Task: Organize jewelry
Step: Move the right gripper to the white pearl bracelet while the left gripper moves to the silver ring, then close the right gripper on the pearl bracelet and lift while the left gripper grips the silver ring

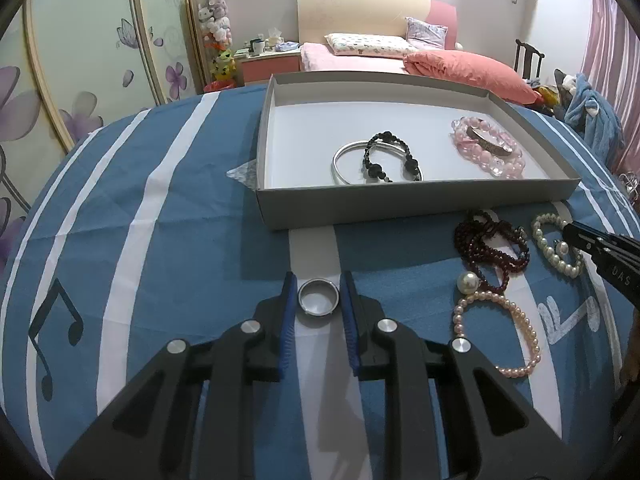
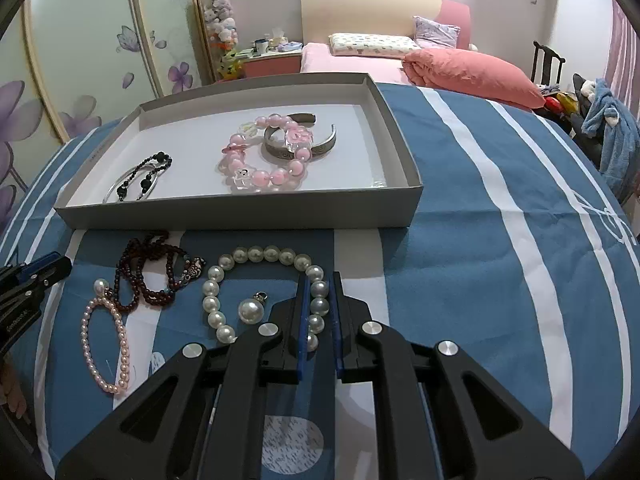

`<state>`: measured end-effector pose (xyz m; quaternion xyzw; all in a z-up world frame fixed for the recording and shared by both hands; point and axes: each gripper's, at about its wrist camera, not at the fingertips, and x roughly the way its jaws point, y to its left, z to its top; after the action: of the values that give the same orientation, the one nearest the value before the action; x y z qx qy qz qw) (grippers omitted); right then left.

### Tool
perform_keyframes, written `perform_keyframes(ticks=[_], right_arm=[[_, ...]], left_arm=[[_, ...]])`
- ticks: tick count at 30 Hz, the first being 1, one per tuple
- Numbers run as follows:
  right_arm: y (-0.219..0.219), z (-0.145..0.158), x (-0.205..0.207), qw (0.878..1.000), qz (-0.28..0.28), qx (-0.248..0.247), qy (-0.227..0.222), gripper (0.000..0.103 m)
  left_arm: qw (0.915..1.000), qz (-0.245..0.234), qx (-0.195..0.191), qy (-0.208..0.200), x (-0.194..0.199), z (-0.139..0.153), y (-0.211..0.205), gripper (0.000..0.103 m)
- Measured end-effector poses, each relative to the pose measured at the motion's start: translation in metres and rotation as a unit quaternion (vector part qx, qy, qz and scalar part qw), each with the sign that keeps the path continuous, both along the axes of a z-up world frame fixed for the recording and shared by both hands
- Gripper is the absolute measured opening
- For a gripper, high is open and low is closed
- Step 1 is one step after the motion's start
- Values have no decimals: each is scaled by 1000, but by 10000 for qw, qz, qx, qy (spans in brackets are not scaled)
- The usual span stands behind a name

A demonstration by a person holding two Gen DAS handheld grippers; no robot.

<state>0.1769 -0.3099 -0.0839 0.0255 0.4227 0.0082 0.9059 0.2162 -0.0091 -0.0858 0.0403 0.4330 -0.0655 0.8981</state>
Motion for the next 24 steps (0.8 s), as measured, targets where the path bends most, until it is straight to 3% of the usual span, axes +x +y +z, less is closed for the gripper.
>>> perform_keyframes(ticks=[24], right_arm=[[-3, -1, 2, 10000, -29, 83, 3, 11]], left_arm=[[10000, 3, 34, -3, 0, -1, -2, 22]])
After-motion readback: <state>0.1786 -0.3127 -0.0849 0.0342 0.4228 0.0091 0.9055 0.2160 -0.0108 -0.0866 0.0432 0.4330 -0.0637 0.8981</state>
